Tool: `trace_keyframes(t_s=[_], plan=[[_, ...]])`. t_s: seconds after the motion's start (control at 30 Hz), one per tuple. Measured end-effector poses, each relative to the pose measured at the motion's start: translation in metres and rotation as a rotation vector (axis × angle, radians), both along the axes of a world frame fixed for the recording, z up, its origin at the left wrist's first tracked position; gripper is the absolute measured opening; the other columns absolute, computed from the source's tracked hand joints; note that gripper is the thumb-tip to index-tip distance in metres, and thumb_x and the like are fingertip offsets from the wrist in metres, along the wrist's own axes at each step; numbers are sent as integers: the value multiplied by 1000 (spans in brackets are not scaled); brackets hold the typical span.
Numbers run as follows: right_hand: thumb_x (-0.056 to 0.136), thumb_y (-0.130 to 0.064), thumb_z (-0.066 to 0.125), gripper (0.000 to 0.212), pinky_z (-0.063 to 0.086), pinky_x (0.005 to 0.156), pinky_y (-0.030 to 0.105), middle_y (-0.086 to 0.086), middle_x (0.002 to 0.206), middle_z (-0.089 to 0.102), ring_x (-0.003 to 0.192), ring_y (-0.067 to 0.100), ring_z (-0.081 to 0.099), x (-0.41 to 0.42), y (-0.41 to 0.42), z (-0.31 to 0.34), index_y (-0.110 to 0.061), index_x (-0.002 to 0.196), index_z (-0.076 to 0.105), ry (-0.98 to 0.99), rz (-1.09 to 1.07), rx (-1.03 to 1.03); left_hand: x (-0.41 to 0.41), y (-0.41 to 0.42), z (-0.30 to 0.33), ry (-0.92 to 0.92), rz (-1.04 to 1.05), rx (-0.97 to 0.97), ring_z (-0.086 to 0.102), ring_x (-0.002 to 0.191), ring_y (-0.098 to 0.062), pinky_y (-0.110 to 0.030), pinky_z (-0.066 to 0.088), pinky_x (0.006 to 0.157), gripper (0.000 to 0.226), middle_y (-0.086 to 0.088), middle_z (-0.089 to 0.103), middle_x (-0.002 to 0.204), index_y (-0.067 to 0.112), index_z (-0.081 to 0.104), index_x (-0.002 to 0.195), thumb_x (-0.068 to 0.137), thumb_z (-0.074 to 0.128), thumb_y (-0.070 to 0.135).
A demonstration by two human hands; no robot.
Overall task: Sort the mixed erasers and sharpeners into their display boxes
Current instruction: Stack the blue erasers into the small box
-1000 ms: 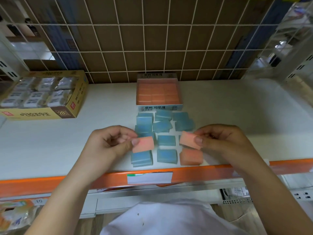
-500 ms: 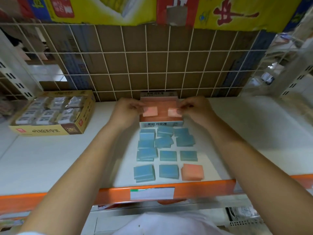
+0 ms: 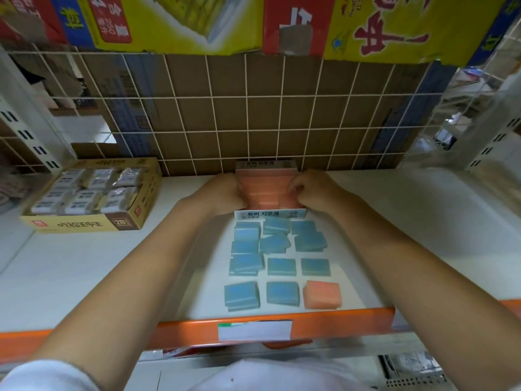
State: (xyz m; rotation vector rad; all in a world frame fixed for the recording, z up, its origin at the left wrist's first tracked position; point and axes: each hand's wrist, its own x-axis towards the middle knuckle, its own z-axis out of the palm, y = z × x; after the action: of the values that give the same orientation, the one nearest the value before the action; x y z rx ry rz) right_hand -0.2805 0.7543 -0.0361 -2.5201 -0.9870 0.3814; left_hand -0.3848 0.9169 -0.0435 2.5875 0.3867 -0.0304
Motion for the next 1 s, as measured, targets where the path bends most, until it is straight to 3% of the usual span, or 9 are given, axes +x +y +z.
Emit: trace_keyframes(t_s=[0.13,0.23,0.37,0.43,0.53,0.63,0.8,0.9,1.0], plan=[[85,-4,57,24,39,97,29,1,114,62,107,15,54,2,-3,-5,-16,102,68,-8,93,-23,1,3,-10,-16,16,68,59,75,-23,-28,42,67,15,-13,68,78,3,67,70,80,62,12],[84,-4,59,25,41,101,36,0,115,61,110,17,51,3,-9,-7,-19,102,69,-65,89,7,-3,2,-12,-90,18,100,60,86,-22,-28,45,77,9,-6,69,89,9,72,83,81,64,12],[87,-6,58,20,37,77,2,-5,102,59,89,1,50,-24,-38,5,-11,104,67,-61,39,274,-30,-22,-3,-346,0,80,55,92,-19,-24,36,78,16,1,64,95,14,71,97,82,66,12],[87,-10,58,12,36,66,-1,-9,93,59,76,-4,50,-44,-65,9,-15,94,66,29,3,335,-49,-42,-1,-386,-61,55,49,93,-14,-18,33,76,16,6,61,93,16,71,97,82,66,15],[82,-12,66,14,38,62,3,-15,82,61,69,-10,53,-74,-103,2,-26,81,65,279,-8,357,-74,-67,-5,-341,-181,-3,49,95,-10,-3,29,80,16,6,64,95,18,71,95,82,65,26],[75,-15,74,15,38,63,7,-8,79,62,70,-5,55,-90,-125,-15,-28,80,68,339,15,345,-86,-83,-9,-273,-278,-61,48,91,-7,-11,34,80,21,4,67,91,18,72,93,79,61,30],[71,-15,77,21,39,64,14,1,81,61,71,9,56,-95,-133,-28,-33,72,68,340,-25,358,-88,-101,-11,-177,-328,-53,52,96,-18,-4,27,83,34,-1,66,95,14,72,101,76,58,33],[70,-9,76,20,39,62,13,-2,75,63,66,10,53,-94,-138,-29,-28,72,69,393,-89,439,-84,-111,-8,-191,-329,-32,51,99,-19,-2,25,82,39,-2,66,98,11,71,104,75,56,34],[71,-5,75,21,38,58,10,-13,60,61,59,2,48,-92,-144,-29,-25,73,70,475,-164,466,-78,-119,-8,-179,-363,18,49,100,-22,-16,33,84,45,-4,65,97,10,70,106,74,52,36]])
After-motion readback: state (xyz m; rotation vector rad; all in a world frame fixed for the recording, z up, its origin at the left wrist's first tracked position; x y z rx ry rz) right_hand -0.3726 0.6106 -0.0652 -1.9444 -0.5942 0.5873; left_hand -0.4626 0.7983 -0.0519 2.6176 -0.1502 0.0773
